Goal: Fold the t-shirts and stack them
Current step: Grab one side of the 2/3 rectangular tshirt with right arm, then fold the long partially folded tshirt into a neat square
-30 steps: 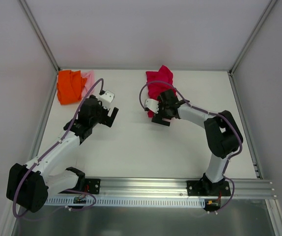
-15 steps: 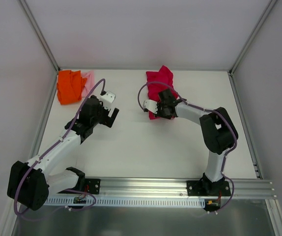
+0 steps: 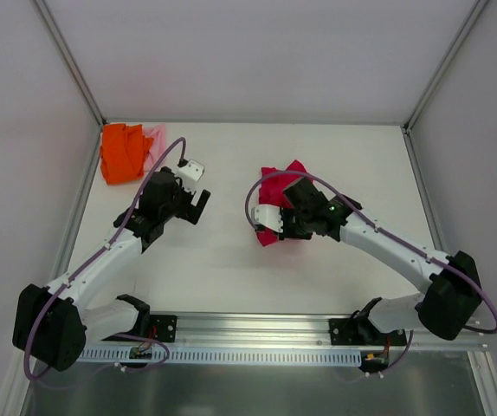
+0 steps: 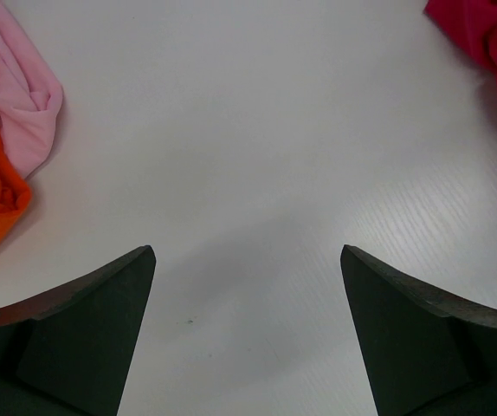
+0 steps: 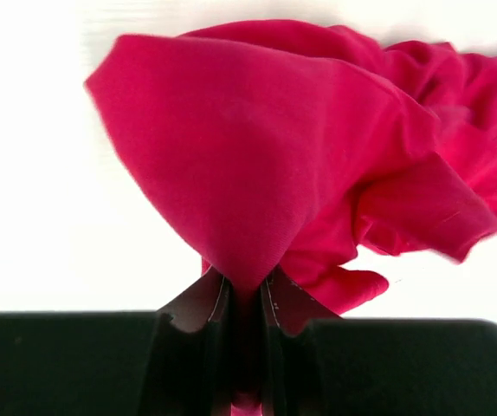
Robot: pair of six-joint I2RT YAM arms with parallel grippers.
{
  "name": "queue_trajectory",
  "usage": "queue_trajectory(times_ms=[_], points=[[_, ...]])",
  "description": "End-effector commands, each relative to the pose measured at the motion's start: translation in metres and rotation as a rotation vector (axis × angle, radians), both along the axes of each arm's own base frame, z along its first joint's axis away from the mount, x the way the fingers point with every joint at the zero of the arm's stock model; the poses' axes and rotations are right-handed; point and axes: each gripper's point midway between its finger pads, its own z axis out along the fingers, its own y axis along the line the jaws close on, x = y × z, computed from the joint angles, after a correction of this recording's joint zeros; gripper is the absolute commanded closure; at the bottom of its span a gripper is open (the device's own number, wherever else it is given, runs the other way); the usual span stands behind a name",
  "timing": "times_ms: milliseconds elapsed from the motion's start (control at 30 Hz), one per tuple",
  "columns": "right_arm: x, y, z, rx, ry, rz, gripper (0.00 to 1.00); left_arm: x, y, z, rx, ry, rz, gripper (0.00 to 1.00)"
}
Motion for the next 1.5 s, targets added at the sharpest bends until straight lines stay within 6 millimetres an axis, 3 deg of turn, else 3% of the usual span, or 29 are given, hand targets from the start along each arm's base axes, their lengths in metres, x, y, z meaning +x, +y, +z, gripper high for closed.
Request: queue_trajectory(times_ms=[0, 100, 233, 333, 533, 700, 800, 1000, 1333, 1367, 1400, 1433, 1467], points=[[-0.029, -0.013, 0.006, -0.028, 0.012, -0.013, 0.99, 0.005, -0.005, 0.022, -0.040, -0.041, -0.016, 0.09], [-0.019, -0.020, 0.013, -0.046, -0.050, -0.053, 0.99, 0.003, -0.006, 0.025, -0.047, -0.045, -0.024, 0.09], [-0.006, -0.015, 0.018, -0.012, -0.124, -0.071, 0.99, 0.001, -0.004, 0.026, -0.044, -0.049, -0.019, 0.10], [0.026, -0.007, 0.031, 0.012, -0.273, -0.101, 0.99, 0.001, -0.005, 0.025, -0.046, -0.047, -0.023, 0.09], [0.063, 0.006, 0.040, 0.041, -0.419, -0.135, 0.99, 0.001, -0.004, 0.025, -0.040, -0.051, -0.018, 0.09], [0.097, 0.016, 0.034, 0.083, -0.505, -0.168, 0.99, 0.002, -0.003, 0.021, -0.036, -0.043, -0.017, 0.09], [0.115, 0.019, 0.027, 0.073, -0.533, -0.189, 0.99, 0.002, -0.003, 0.022, -0.034, -0.044, -0.018, 0.09], [0.158, 0.013, 0.040, 0.105, -0.646, -0.291, 0.99, 0.004, -0.002, 0.018, -0.023, -0.042, -0.011, 0.09], [0.170, 0.011, 0.085, 0.243, -0.723, -0.394, 0.99, 0.006, -0.004, 0.010, -0.010, -0.017, -0.020, 0.09], [0.163, 0.004, 0.074, 0.219, -0.637, -0.392, 0.99, 0.005, -0.004, 0.010, -0.012, -0.017, -0.019, 0.09], [0.158, 0.011, 0.076, 0.273, -0.564, -0.370, 0.99, 0.005, -0.003, 0.010, -0.010, -0.017, -0.018, 0.09], [0.158, 0.013, 0.094, 0.322, -0.552, -0.383, 0.99, 0.005, -0.003, 0.011, -0.011, -0.021, -0.018, 0.09], [0.154, 0.010, 0.093, 0.334, -0.515, -0.398, 0.99, 0.005, -0.004, 0.011, -0.013, -0.022, -0.021, 0.09]])
